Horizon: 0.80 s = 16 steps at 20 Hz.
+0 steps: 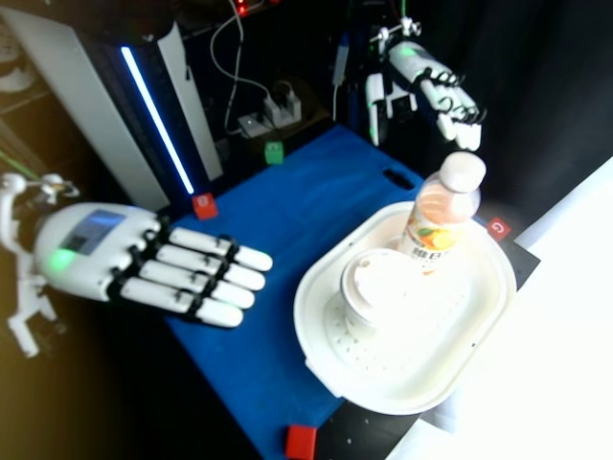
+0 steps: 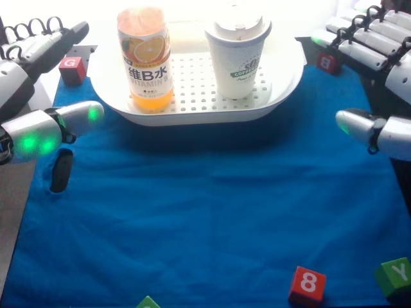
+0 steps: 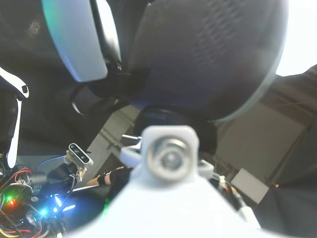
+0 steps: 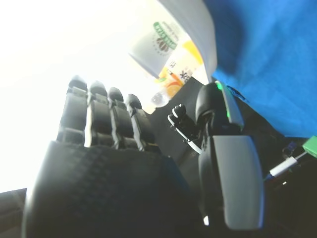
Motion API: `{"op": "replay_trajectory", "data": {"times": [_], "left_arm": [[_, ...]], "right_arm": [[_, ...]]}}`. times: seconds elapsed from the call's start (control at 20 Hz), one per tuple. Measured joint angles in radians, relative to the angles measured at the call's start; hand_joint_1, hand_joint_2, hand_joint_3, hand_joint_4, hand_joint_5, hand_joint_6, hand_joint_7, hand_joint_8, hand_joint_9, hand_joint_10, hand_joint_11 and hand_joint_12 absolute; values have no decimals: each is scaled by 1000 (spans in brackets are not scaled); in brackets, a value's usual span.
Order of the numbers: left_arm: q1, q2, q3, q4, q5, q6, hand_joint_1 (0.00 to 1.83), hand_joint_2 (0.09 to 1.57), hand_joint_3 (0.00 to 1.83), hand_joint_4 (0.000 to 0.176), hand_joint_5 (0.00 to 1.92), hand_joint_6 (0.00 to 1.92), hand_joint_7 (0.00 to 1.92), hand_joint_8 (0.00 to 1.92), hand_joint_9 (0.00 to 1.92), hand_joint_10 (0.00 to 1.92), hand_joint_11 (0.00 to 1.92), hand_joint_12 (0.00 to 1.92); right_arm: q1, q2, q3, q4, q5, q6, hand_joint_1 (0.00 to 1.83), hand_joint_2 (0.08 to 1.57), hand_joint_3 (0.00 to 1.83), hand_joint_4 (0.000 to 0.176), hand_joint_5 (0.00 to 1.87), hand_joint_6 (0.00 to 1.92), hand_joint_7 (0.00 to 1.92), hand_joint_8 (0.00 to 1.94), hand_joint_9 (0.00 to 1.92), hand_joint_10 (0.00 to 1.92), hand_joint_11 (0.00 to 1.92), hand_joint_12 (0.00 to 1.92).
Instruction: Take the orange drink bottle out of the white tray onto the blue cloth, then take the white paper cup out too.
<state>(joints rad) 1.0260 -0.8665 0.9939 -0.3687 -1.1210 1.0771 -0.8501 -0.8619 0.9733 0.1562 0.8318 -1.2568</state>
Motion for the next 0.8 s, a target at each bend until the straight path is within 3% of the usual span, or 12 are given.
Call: {"op": "replay_trajectory", "data": {"times": [0.15,0.25,0.3,0.35,0.4,0.45,0.5,0.55,0.6,0.75,0.8], "left_arm": [[0,0,0,5,-1,0,197,1298,7,93,0,0,0,0,0,0,0,0],[0,-5,2,3,3,0,153,1285,0,104,0,0,0,0,0,0,0,0],[0,-10,9,4,13,0,209,1282,0,72,0,0,0,0,0,0,0,0],[-1,-22,21,0,25,-3,276,1272,0,53,0,0,0,0,0,0,0,0],[-3,-31,36,-11,38,-10,405,1241,0,46,0,0,0,0,0,0,24,11],[-16,-56,69,-26,76,-35,485,1223,0,49,0,0,0,0,0,0,12,8],[-31,-78,108,-36,114,-68,555,1206,0,89,0,0,0,0,0,0,2,1],[-46,-93,135,-45,148,-90,576,1190,0,116,0,0,0,0,0,0,0,0],[-69,-109,166,-55,193,-101,574,1173,0,109,0,0,0,0,0,0,0,0],[-152,-150,242,-55,293,-105,624,1141,0,146,0,0,0,0,0,0,0,0],[-180,-167,269,-56,333,-105,619,1123,0,136,0,0,0,0,0,0,0,0]], "right_arm": [[0,-2,0,0,-2,0,0,1358,39,0,0,0,0,0,0,0,0,0],[0,-5,2,1,-1,0,4,1388,47,0,0,0,0,0,0,0,0,0],[0,-8,2,1,-1,0,0,1380,42,0,0,0,0,0,0,0,0,0],[0,-12,2,1,-2,0,0,1372,37,0,0,0,0,0,0,0,0,0],[0,-15,3,0,-1,0,0,1364,32,0,0,0,0,0,0,0,0,0],[0,-19,3,0,-2,0,0,1373,35,0,0,0,0,0,0,0,0,0],[0,-22,3,0,-2,0,46,1388,35,0,0,0,0,0,0,0,0,0],[0,-24,3,0,-2,0,80,1388,29,0,0,0,0,0,0,0,0,0],[0,-27,3,0,-3,-1,88,1388,27,0,0,0,0,0,0,0,0,0],[0,-27,4,0,-4,-1,48,1400,26,0,0,0,0,0,0,0,0,0],[0,-27,5,-3,-5,-1,62,1395,20,0,0,0,0,0,0,0,0,0]]}}
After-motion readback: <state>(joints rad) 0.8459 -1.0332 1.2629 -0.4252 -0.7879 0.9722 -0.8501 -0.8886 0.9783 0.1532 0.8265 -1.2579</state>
